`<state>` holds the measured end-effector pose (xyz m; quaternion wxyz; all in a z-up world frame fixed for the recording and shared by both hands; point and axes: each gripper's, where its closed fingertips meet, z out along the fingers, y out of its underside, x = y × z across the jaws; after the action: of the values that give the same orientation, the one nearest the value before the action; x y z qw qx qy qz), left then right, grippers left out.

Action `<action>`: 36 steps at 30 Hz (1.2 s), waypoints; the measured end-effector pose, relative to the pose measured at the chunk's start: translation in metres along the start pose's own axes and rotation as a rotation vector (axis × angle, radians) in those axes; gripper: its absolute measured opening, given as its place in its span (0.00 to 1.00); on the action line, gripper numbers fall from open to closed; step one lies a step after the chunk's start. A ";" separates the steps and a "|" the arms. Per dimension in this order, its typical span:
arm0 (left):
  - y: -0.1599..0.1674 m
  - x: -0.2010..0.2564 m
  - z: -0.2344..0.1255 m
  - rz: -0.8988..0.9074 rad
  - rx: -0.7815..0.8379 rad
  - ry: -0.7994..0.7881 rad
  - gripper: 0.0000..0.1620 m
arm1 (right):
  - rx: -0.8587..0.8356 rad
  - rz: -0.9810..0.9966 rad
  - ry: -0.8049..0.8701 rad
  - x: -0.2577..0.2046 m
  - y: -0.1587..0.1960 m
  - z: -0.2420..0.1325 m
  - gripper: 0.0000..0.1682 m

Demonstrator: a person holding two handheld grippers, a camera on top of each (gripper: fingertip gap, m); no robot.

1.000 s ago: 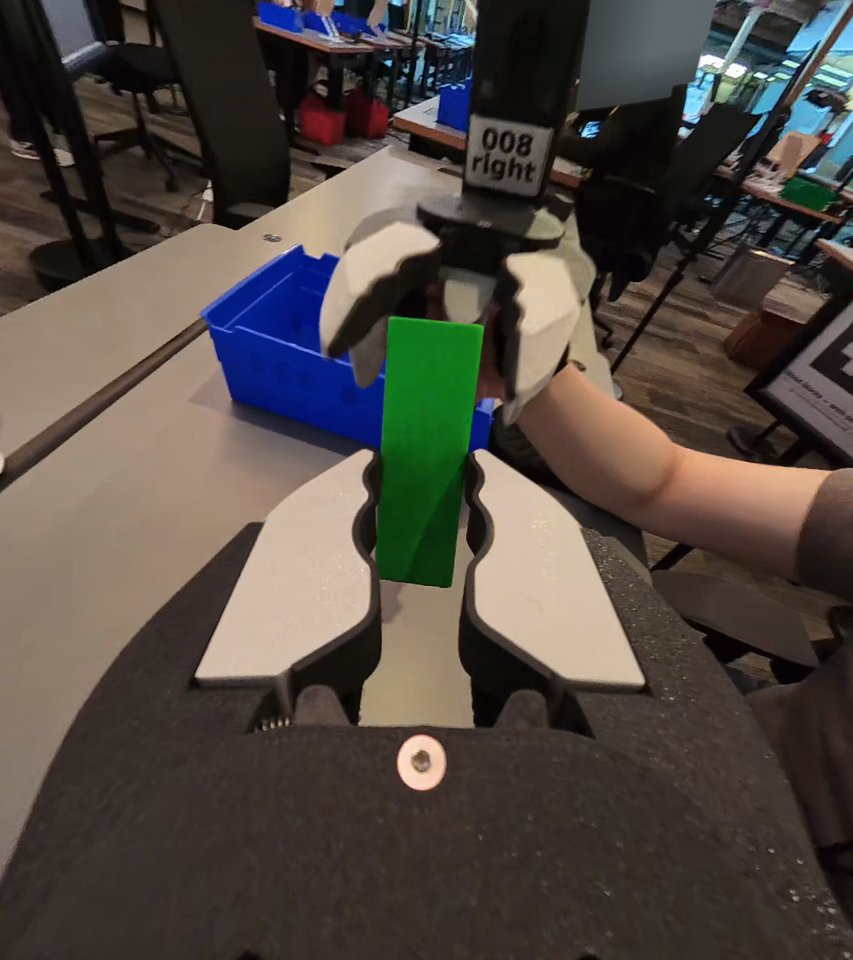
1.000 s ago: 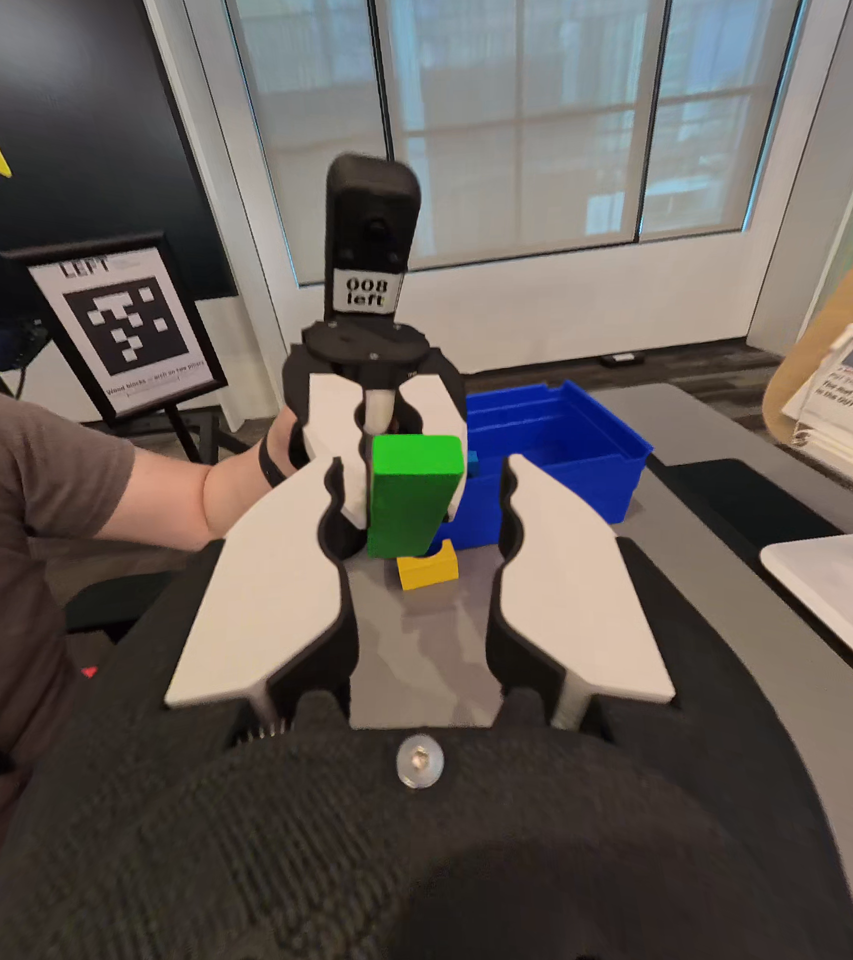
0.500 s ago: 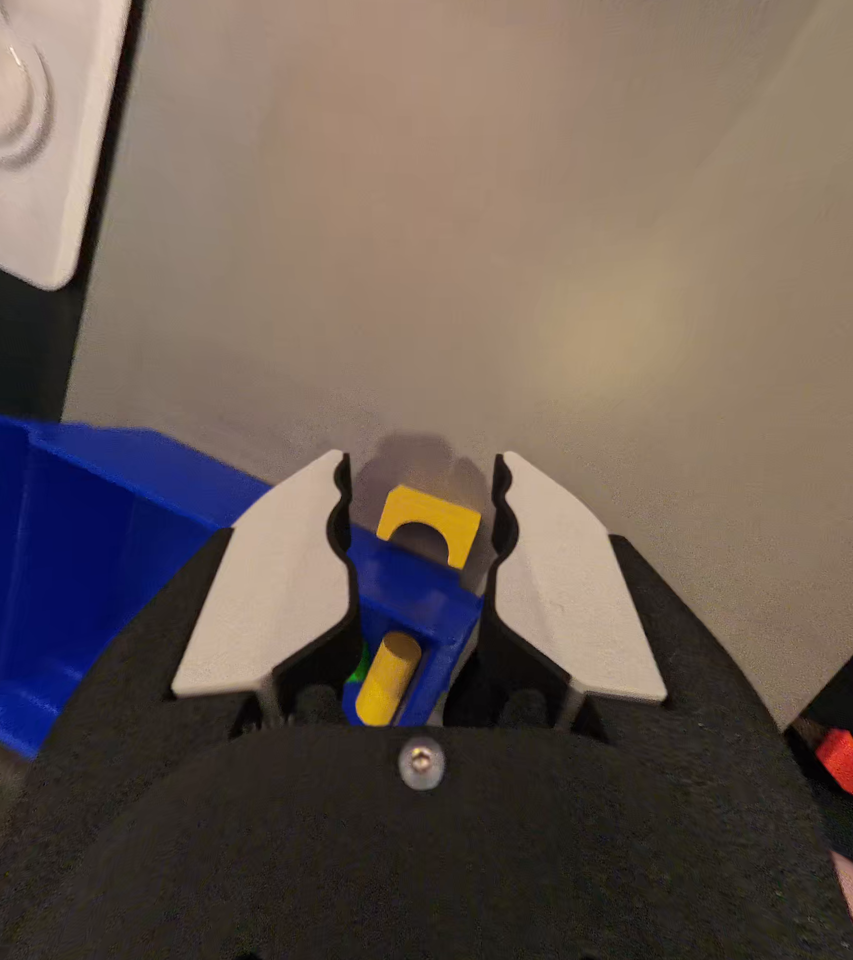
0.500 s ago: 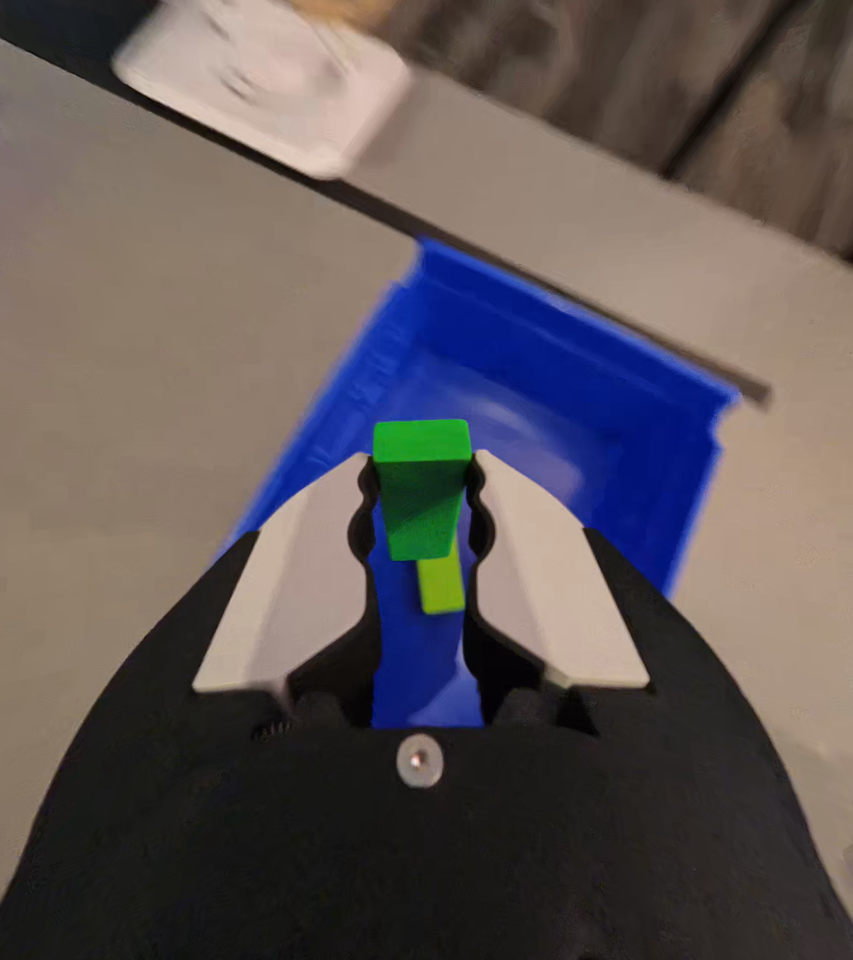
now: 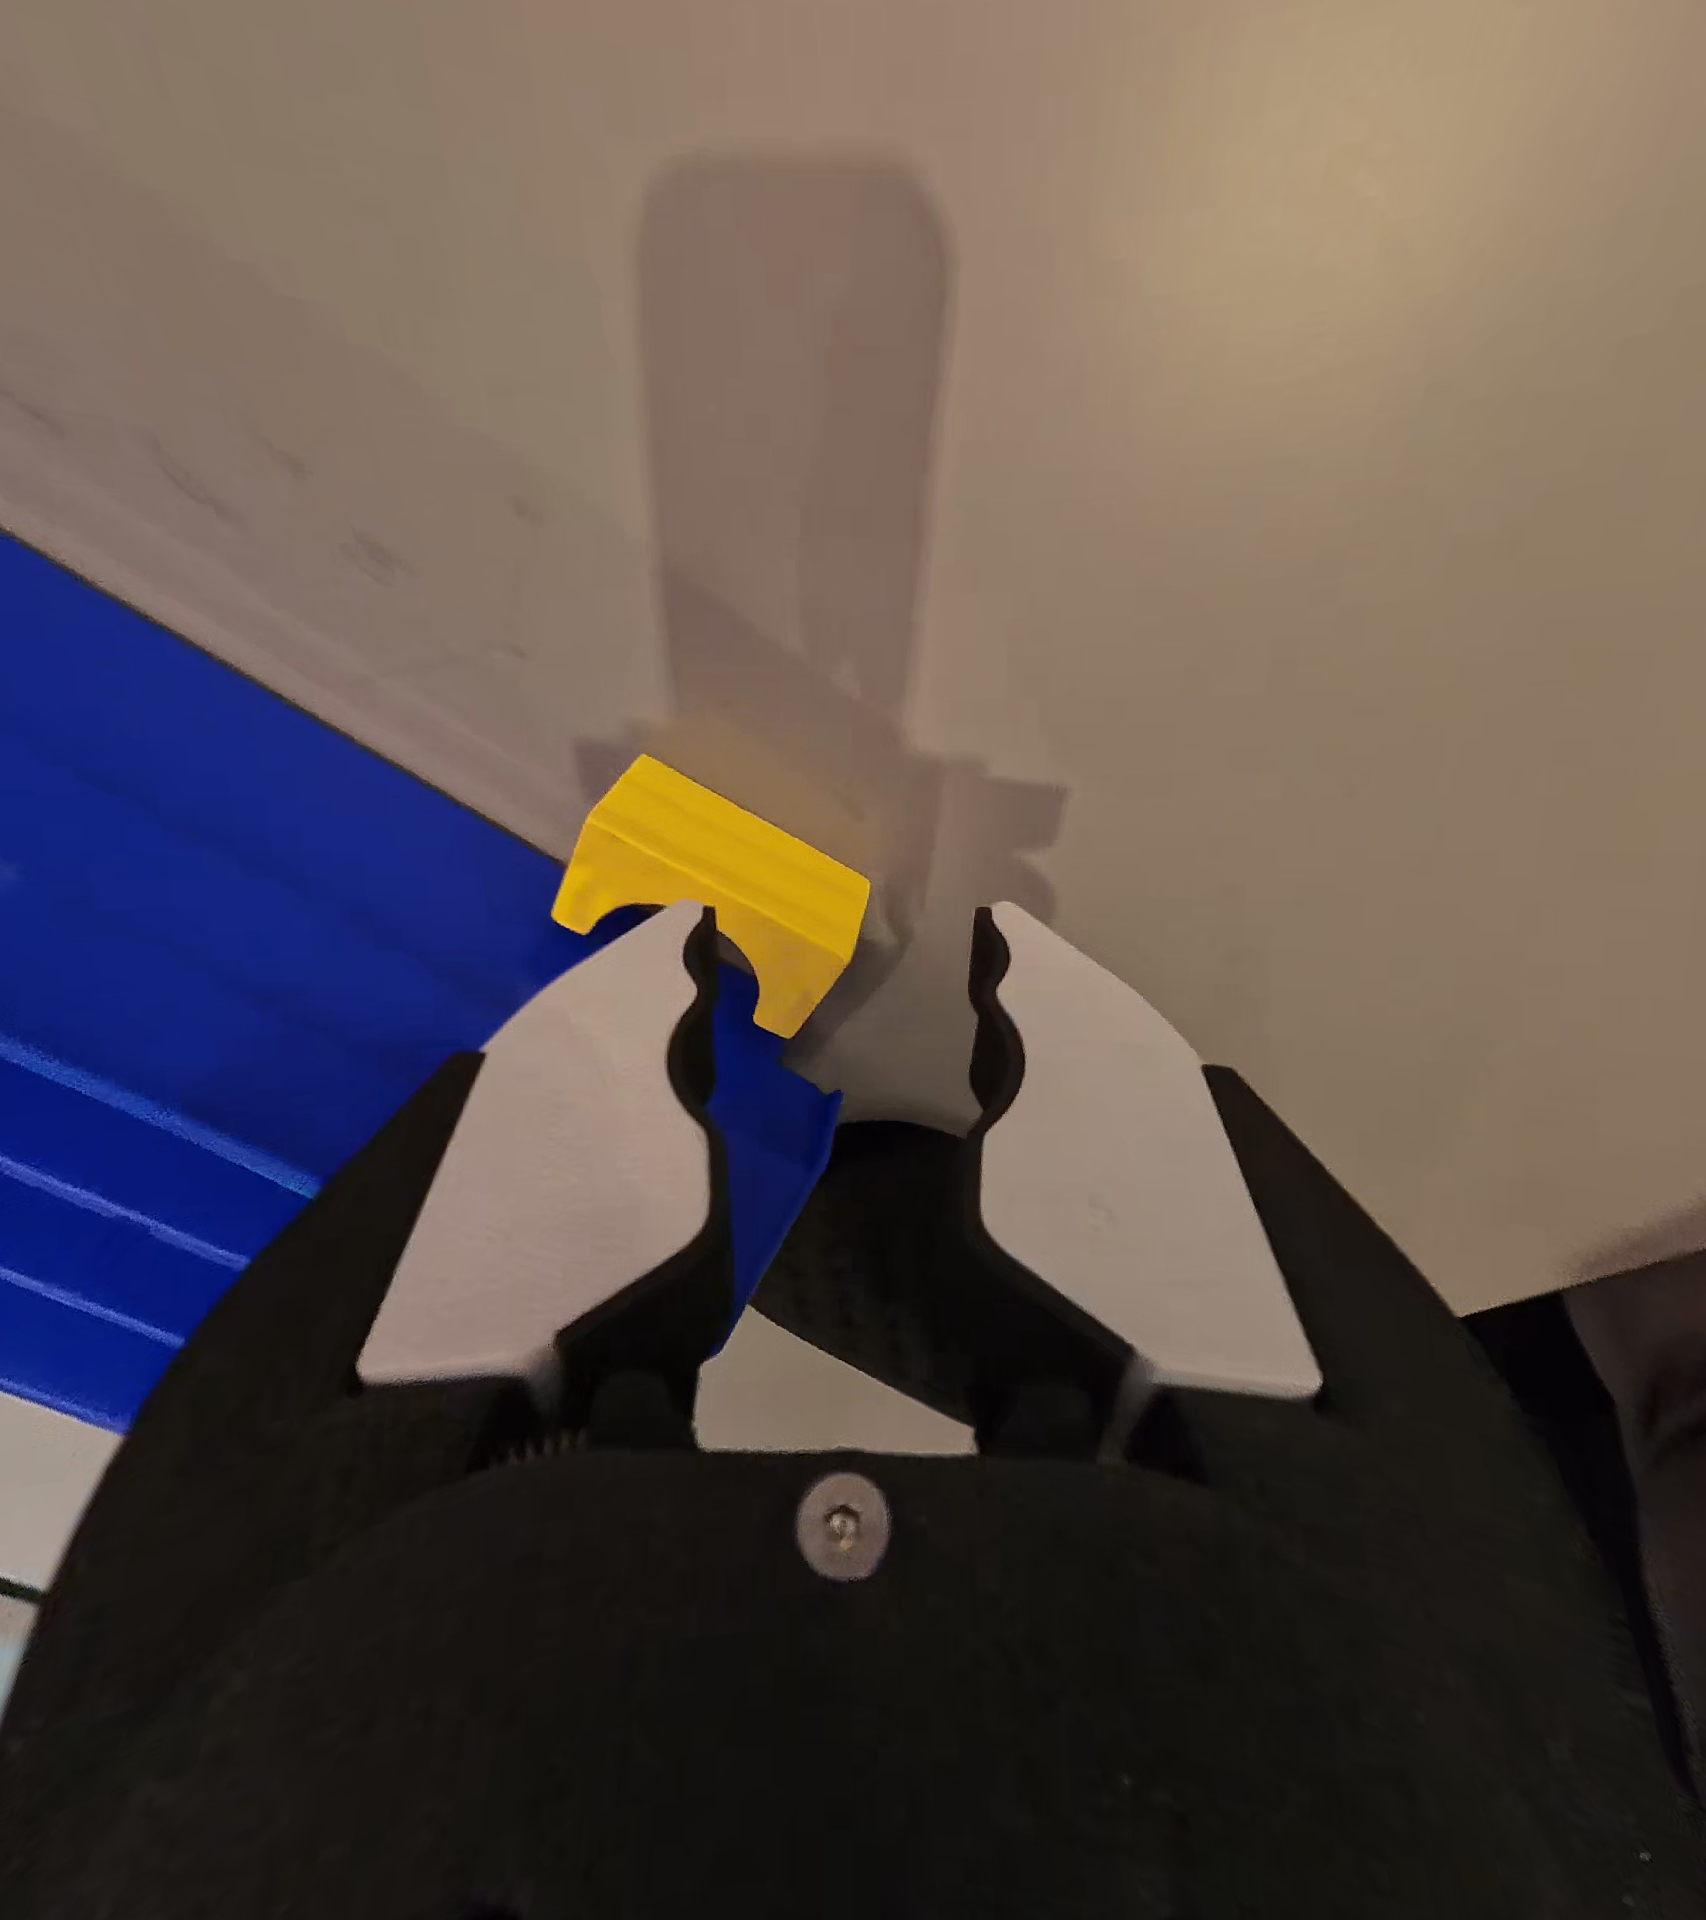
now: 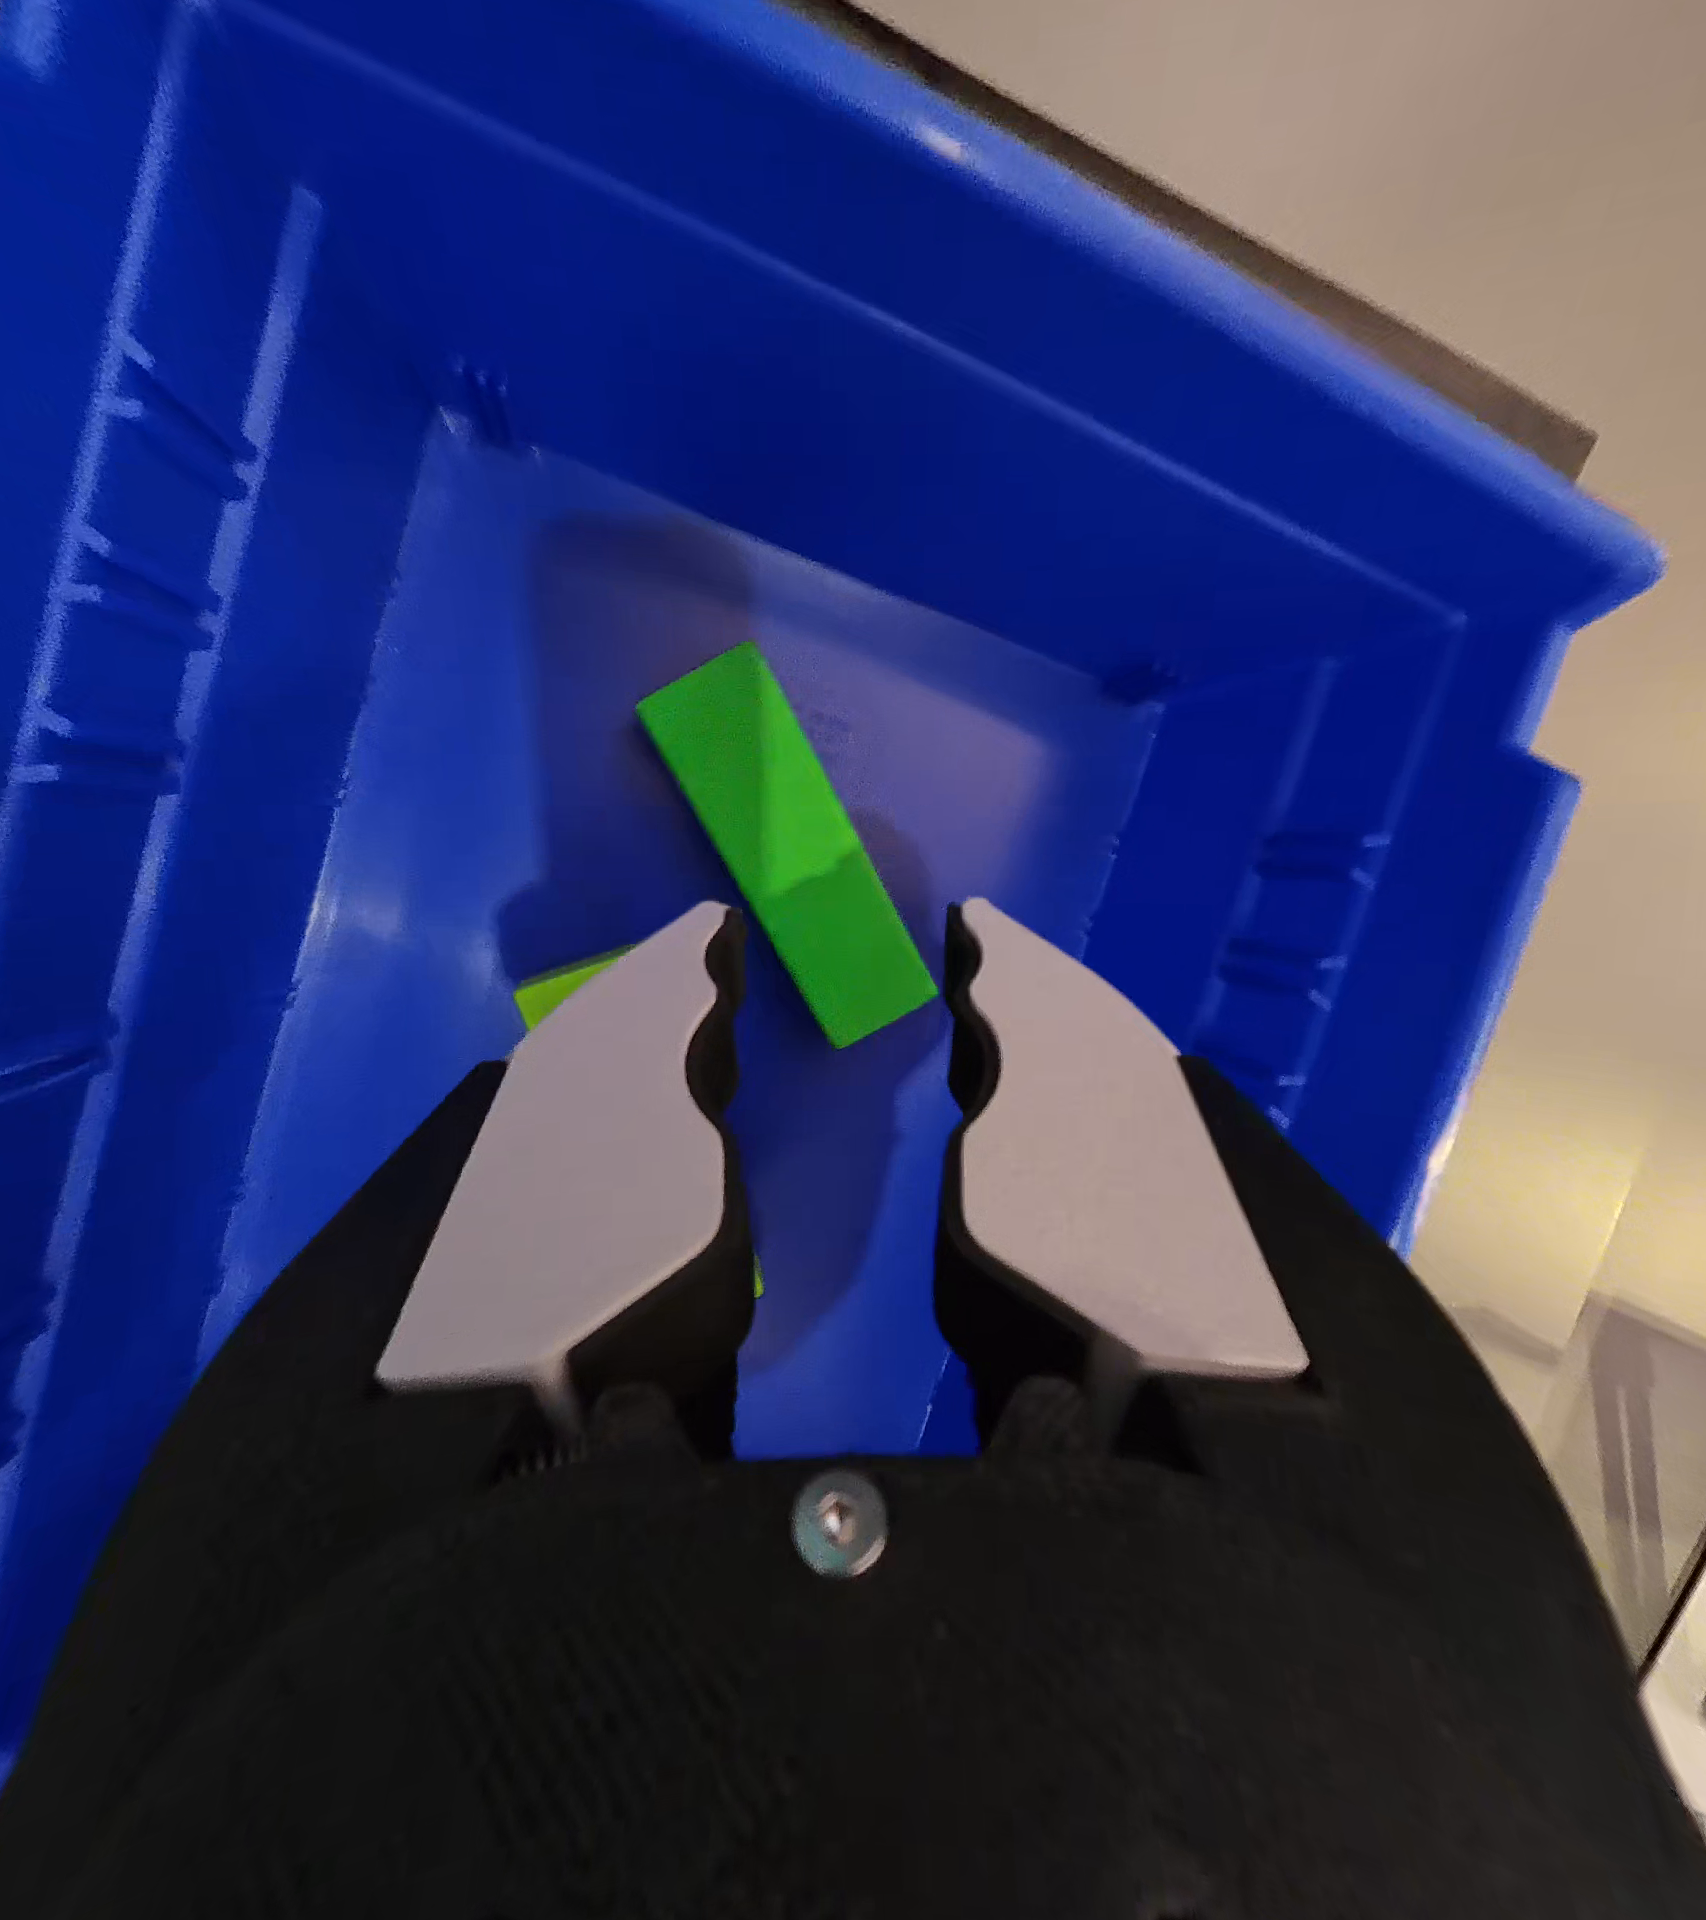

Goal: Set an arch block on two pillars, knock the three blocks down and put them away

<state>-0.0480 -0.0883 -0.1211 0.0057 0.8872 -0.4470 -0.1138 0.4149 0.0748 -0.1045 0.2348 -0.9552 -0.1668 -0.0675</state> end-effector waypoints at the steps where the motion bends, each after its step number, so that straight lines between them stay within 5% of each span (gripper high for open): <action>1: 0.001 -0.002 0.002 -0.027 -0.014 -0.006 0.29 | 0.019 -0.008 0.003 0.000 -0.003 -0.003 0.23; 14: 0.008 -0.014 0.021 -0.151 -0.126 -0.044 0.28 | 0.017 -0.074 -0.028 -0.005 0.000 -0.004 0.23; 17: 0.015 -0.012 0.016 -0.155 -0.145 -0.055 0.22 | 0.006 -0.087 -0.020 -0.005 0.001 -0.003 0.23; 36: 0.022 -0.008 0.030 -0.242 -0.207 0.056 0.29 | 0.034 -0.125 -0.074 -0.018 -0.005 -0.002 0.23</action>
<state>-0.0760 -0.0927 -0.1468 0.0957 0.9320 -0.3227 -0.1342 0.3963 0.0732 -0.1043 0.2401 -0.9407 -0.2358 -0.0436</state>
